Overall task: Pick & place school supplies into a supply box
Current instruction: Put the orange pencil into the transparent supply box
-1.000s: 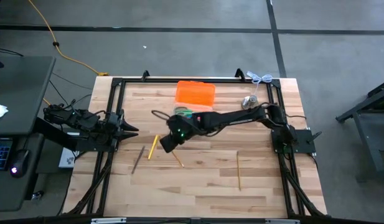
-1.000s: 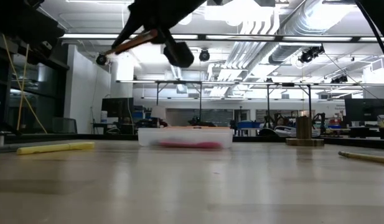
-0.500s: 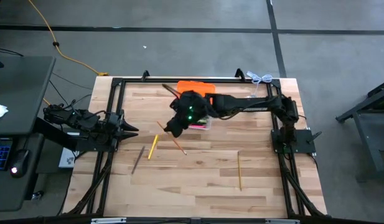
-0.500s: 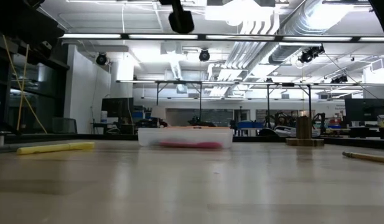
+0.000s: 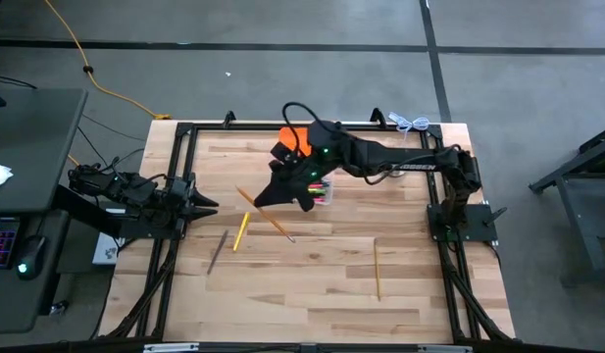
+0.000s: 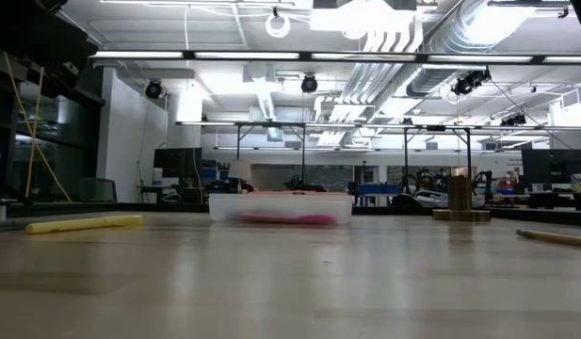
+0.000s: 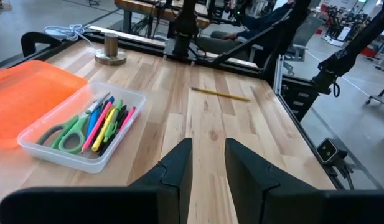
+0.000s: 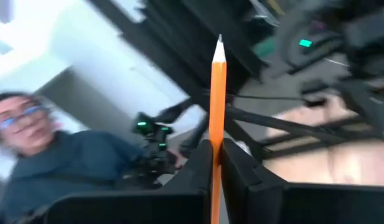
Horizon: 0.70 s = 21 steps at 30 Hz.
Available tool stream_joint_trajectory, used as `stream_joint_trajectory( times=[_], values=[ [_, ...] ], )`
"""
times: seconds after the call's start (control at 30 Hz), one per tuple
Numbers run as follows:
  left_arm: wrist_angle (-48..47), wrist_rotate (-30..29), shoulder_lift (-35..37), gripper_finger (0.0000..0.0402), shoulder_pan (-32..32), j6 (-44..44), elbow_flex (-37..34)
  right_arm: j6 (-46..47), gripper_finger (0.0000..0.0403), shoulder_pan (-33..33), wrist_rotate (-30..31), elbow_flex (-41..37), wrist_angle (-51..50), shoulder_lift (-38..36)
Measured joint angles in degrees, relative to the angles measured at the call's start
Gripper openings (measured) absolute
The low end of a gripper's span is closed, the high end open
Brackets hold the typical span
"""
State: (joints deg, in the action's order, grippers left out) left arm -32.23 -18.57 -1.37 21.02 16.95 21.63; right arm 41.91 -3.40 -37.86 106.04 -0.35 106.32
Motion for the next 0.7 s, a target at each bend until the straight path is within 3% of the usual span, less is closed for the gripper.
stream_joint_trajectory(
  times=[0.3,0.7],
  values=[
    [-0.02,-0.04,0.00,0.0122,0.01,0.61,-0.01,-1.46,0.0002,0.15,-5.32,-0.02,8.89,0.04],
    [-0.02,-0.05,0.00,0.0122,0.01,2.82,0.00,-1.45,0.0002,0.17,-6.49,-0.04,10.96,0.07]
  ],
)
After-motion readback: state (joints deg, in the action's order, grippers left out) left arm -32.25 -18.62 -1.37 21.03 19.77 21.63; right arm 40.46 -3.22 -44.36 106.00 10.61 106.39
